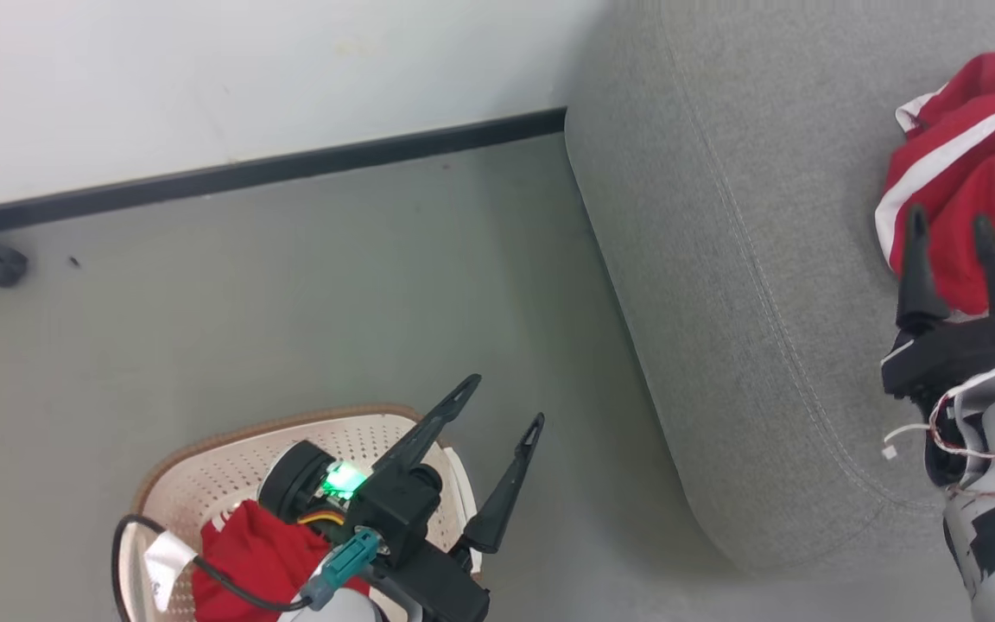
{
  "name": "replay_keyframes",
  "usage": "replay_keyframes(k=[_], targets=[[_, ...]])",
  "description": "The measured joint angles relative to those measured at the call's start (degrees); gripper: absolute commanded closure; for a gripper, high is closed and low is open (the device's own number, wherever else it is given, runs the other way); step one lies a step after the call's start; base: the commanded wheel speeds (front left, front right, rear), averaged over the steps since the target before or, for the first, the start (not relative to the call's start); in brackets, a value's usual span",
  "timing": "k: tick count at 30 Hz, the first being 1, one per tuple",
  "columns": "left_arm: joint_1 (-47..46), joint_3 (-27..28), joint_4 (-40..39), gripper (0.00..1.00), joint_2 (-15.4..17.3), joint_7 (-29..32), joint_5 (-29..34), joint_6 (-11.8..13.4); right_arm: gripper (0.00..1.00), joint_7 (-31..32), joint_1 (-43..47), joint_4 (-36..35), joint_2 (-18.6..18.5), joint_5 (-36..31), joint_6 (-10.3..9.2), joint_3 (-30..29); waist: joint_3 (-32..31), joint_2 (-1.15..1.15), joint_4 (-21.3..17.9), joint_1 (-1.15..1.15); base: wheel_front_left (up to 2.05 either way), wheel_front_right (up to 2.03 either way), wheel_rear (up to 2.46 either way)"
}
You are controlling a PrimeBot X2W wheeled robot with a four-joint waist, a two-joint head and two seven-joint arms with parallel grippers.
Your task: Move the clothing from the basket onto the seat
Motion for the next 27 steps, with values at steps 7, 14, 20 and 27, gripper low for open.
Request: replay_keyframes(k=[7, 14, 20, 27], targets=[[2.6, 2.4, 0.9, 0.00, -0.2, -1.1, -0.9, 2.3, 0.00, 0.0, 5.4, -5.3, 0.6, -2.4, 0.46, 1.4, -3.8, 0.00, 2.0, 0.00, 0.00, 0.00, 0.00], [4.5, 4.6, 1.7, 0.00, -0.3, -1.5, -1.5, 4.0, 0.00, 0.0, 10.1, -9.6, 2.0, -3.3, 0.85, 3.1, -6.4, 0.00, 4.3, 0.00, 0.00, 0.00, 0.00], [6.6, 8.3, 2.4, 0.00, -0.4, -2.4, -3.5, 5.2, 0.00, 0.0, 13.7, -12.1, 3.4, -4.2, 1.04, 4.7, -8.8, 0.00, 6.6, 0.00, 0.00, 0.00, 0.00], [9.6, 12.4, 3.4, 0.00, 0.0, -2.9, -4.2, 6.0, 0.00, 0.0, 17.8, -14.3, 4.2, -5.7, 1.45, 6.4, -11.8, 0.00, 8.8, 0.00, 0.00, 0.00, 0.00]])
